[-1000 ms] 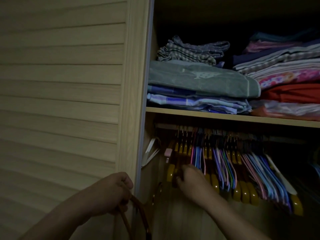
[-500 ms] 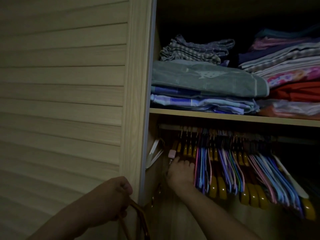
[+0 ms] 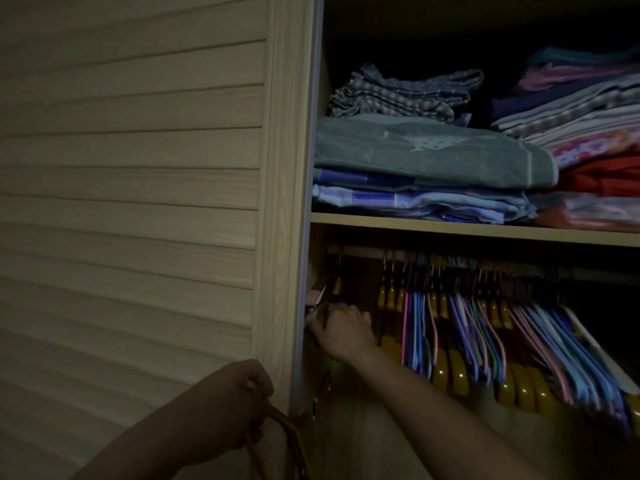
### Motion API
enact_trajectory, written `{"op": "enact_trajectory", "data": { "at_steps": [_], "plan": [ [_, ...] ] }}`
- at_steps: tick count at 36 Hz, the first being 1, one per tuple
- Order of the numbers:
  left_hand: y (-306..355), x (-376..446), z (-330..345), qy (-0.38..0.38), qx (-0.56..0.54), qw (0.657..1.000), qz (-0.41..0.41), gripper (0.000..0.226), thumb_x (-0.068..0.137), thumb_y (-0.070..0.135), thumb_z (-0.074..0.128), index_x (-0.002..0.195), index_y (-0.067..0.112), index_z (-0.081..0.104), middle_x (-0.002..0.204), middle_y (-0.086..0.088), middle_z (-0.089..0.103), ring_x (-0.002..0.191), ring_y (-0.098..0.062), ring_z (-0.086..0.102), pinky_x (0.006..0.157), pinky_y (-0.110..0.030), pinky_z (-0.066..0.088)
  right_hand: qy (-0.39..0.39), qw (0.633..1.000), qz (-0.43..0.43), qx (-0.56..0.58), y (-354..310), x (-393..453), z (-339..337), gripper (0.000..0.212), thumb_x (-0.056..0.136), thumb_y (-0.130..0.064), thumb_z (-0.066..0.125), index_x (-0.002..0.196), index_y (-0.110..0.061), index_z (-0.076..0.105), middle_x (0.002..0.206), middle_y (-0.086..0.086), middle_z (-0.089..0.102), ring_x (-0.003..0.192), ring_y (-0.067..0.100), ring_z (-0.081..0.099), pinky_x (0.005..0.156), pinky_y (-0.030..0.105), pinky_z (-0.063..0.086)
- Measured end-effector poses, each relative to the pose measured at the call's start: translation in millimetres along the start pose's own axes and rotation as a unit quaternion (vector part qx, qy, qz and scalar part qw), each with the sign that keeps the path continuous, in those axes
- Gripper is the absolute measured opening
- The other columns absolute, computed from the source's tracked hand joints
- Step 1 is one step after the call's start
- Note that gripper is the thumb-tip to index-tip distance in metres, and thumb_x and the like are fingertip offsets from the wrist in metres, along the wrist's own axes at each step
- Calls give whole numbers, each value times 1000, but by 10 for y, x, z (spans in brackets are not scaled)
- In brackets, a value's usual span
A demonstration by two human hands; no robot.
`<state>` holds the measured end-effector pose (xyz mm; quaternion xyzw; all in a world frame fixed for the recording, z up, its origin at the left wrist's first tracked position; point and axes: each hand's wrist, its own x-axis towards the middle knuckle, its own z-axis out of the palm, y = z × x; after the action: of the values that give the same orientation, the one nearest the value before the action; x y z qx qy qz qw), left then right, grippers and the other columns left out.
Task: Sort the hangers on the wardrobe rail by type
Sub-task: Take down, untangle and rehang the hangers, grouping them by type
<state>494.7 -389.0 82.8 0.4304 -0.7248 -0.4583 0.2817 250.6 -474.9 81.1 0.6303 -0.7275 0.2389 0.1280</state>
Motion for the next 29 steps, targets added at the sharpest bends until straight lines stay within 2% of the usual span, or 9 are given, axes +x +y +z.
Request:
{"op": "enact_trajectory", "data": {
  "at_steps": [2,5,9,12,15,17,20,23,29],
  "plan": [
    [15,-9,17,0,15,1000,0,12,93,-5,53,95,3,61,66,-14,63,55,-20,63,51,-25,40,12,1000,-7,-7,102,-86,-20,50,100,-56,29,129,-23,53,131,5,55,122,26,46,102,45,34],
    [53,35,75,-5,53,999,6,11,93,-1,55,94,7,62,69,-10,66,56,-18,63,55,-27,44,-38,987,-41,-151,357,-185,-45,49,97,-48,42,138,-22,48,144,7,44,133,32,32,112,50,24],
    [124,122,231,10,115,993,29,14,90,7,52,89,17,61,78,-5,69,69,-22,70,57,-28,48,-170,914,-87,-357,655,-276,-66,67,90,-56,55,148,-24,42,161,10,20,148,42,5,118,63,-3],
    [211,185,341,23,153,986,56,15,87,12,52,85,24,60,82,-2,69,75,-19,67,57,-24,46,-161,868,-136,-450,776,-285,16,71,90,-43,62,152,-25,31,163,11,15,149,44,-1,116,67,-5],
    [324,227,427,41,198,975,93,15,93,10,51,89,23,55,83,3,63,70,-6,57,53,-11,38,-160,841,-137,-498,803,-314,45,78,91,-36,63,155,-25,21,163,13,12,148,47,-3,115,69,1],
    [376,255,476,57,201,971,112,16,96,11,50,88,24,53,84,4,61,71,-5,56,52,-12,37,-171,832,-136,-510,792,-357,47,83,89,-31,66,156,-22,18,163,16,11,147,49,0,113,71,8],
    [437,292,552,75,182,972,125,15,94,11,51,89,25,54,86,1,64,75,-10,60,56,-19,40,-168,830,-139,-513,834,-408,61,88,87,-23,69,157,-20,15,162,20,13,145,53,7,107,75,24],
    [494,319,638,91,162,971,148,14,95,15,53,93,28,52,88,3,63,71,-9,58,53,-18,38,-156,839,-140,-503,926,-409,86,77,89,-16,67,153,-19,26,160,21,19,143,56,12,96,74,36],
    [567,478,877,142,130,963,187,11,102,20,48,106,31,49,89,10,59,75,-2,57,57,-17,38,-153,837,-142,-506,1048,-337,122,55,89,-17,68,140,-18,48,149,23,40,139,57,24,93,74,37]
  ]
}}
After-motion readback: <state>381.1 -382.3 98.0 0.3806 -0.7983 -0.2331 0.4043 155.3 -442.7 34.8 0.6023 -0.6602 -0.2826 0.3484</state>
